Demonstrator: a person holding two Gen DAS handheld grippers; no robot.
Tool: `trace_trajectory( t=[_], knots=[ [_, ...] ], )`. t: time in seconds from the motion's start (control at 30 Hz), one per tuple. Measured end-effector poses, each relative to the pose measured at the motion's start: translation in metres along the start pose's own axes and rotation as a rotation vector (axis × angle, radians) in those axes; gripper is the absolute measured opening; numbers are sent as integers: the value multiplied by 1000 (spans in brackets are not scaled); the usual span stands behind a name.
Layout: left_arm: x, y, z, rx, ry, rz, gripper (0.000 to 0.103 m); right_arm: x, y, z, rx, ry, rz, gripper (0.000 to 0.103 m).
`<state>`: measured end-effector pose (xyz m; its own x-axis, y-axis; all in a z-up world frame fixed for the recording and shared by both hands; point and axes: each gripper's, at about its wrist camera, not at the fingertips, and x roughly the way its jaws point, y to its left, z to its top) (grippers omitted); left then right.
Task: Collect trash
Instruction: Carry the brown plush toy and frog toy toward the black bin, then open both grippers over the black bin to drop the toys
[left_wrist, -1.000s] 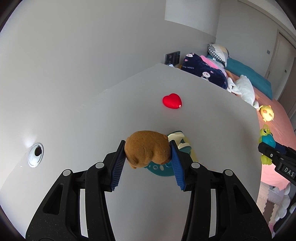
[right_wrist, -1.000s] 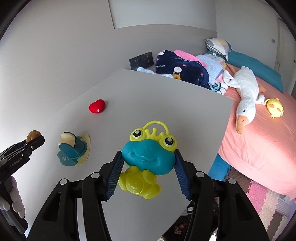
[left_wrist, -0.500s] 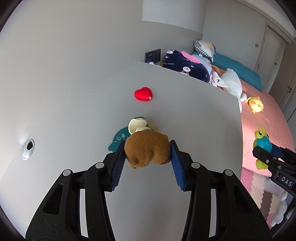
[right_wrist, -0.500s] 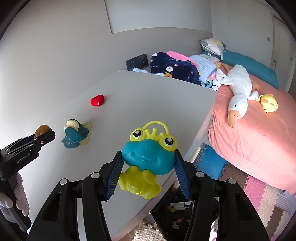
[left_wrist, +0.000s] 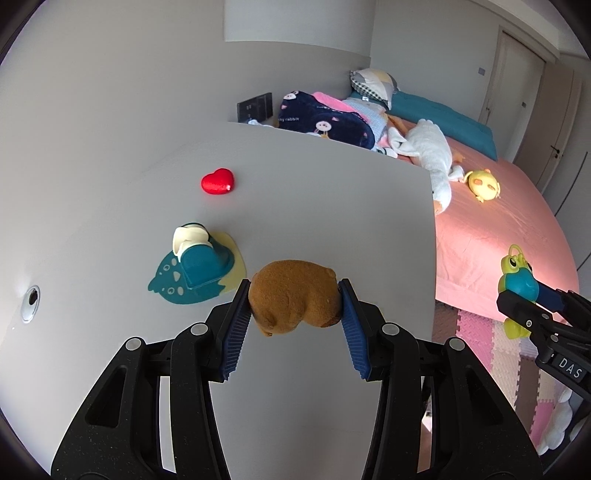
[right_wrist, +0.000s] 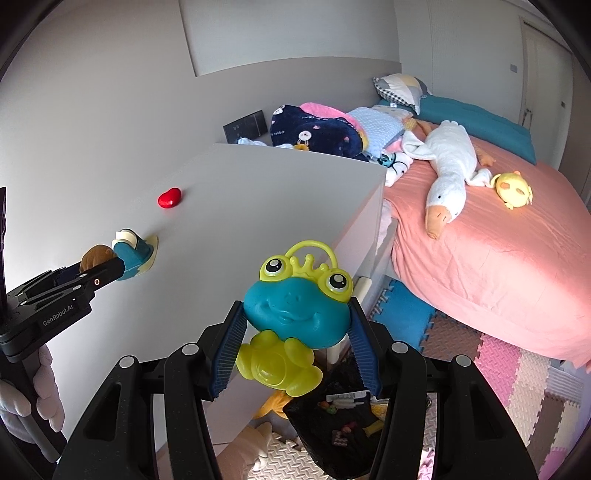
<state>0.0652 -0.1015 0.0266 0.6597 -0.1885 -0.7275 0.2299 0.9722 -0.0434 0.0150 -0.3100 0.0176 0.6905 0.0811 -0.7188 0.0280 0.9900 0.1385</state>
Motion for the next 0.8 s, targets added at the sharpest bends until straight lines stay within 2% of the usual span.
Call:
trace_trajectory(
  t=[0.8],
  knots=[
    [-1, -123, -11, 207, 12, -142, 46, -48, -99, -26, 148, -46, -126, 56]
  ],
)
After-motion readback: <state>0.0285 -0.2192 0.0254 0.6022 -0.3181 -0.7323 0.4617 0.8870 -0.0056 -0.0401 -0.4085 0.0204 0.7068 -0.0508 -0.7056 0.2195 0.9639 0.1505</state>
